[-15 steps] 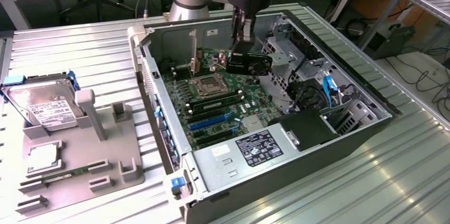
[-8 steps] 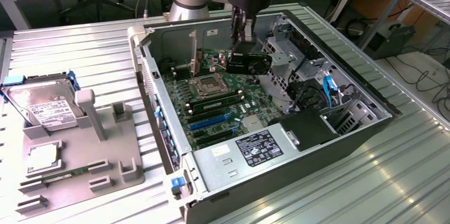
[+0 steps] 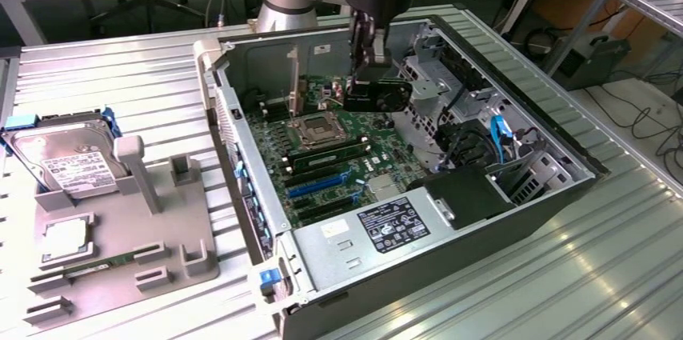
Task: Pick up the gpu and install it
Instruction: 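Insert the gpu into the slot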
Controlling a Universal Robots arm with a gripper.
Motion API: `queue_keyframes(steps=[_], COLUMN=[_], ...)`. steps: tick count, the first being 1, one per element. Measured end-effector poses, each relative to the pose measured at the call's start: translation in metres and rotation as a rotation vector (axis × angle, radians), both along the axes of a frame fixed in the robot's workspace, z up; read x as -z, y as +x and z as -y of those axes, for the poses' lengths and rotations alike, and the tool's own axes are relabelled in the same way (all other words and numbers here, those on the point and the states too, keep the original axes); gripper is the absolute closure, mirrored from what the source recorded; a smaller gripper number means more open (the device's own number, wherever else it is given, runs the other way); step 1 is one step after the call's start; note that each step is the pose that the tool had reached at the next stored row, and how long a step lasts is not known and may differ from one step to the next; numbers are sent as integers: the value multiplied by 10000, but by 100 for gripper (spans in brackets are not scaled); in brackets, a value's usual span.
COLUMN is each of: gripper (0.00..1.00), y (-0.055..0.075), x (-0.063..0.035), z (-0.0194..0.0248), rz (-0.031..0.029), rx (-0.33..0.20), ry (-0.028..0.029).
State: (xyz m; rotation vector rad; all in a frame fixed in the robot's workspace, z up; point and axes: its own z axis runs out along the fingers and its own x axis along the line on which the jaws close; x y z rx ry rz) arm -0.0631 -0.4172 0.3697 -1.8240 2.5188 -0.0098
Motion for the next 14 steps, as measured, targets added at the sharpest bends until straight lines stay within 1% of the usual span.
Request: queue_keyframes(steps=[14], gripper=[74], y=[0], x=[0], z=[0], rz=[-1], rx=[-818], ry=[0])
